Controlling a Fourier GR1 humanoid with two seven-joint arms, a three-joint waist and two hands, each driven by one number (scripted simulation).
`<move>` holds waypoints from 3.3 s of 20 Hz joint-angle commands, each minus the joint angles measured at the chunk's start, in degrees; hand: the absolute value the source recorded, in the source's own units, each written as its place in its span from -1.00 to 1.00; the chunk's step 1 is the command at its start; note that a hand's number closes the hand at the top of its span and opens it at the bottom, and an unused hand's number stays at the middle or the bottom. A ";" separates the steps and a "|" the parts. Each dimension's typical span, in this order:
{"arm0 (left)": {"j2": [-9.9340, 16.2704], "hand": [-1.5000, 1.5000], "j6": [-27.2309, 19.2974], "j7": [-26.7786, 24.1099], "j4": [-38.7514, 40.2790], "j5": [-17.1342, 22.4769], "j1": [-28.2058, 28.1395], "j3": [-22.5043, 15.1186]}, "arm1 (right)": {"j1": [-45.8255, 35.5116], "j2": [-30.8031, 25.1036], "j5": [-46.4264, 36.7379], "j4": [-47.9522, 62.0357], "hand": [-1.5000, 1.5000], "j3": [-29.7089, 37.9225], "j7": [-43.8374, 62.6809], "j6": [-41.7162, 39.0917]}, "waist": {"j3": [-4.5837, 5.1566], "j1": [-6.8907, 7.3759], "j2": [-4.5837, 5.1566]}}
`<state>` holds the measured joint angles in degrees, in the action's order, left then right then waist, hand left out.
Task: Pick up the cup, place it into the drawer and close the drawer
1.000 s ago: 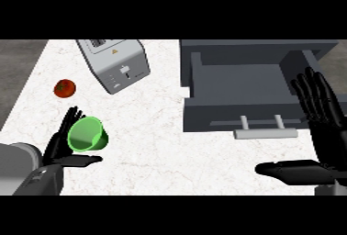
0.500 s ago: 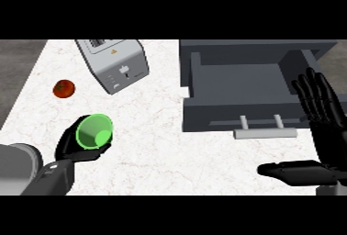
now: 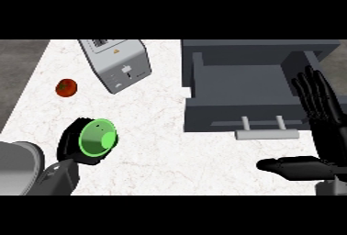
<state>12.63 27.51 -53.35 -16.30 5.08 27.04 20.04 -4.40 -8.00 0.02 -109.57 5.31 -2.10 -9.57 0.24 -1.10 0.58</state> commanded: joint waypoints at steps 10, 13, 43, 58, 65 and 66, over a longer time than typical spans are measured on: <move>-3.36 1.00 -0.60 -12.27 -6.18 3.52 0.33 2.43 | -0.19 -1.59 1.87 0.49 -1.00 2.50 -0.44 -1.45 | -0.14 0.40 -0.33; -2.66 1.00 -2.18 -7.01 -10.72 4.47 3.88 1.92 | 1.92 -0.23 -0.16 -0.26 -1.00 0.80 -0.98 -0.64 | -0.24 0.85 -0.66; -12.62 1.00 -38.45 36.07 -33.32 5.46 35.72 -20.70 | 3.20 -0.97 3.37 -2.76 -1.00 4.15 0.71 -2.24 | -0.25 -0.51 -0.47; -12.63 1.00 -44.12 32.10 -13.91 21.46 44.22 -34.18 | -0.37 -2.54 3.65 1.09 -1.00 5.44 -0.10 -3.28 | -0.27 -1.46 -0.11; -12.63 1.00 -47.42 31.81 -9.52 24.41 44.02 -42.79 | -1.59 -1.63 2.76 0.38 -1.00 3.71 1.59 -2.50 | -0.27 -1.76 -0.01; -12.63 1.00 -50.36 34.03 -8.93 25.63 45.34 -46.01 | 0.52 -1.22 2.13 -0.32 -1.00 2.32 -1.08 -3.90 | -0.32 -3.91 0.31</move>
<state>0.02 -20.38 -20.24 -27.60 29.32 72.08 -20.91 -5.43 -10.51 3.63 -108.47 9.92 -2.13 -13.36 -0.06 -3.68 0.66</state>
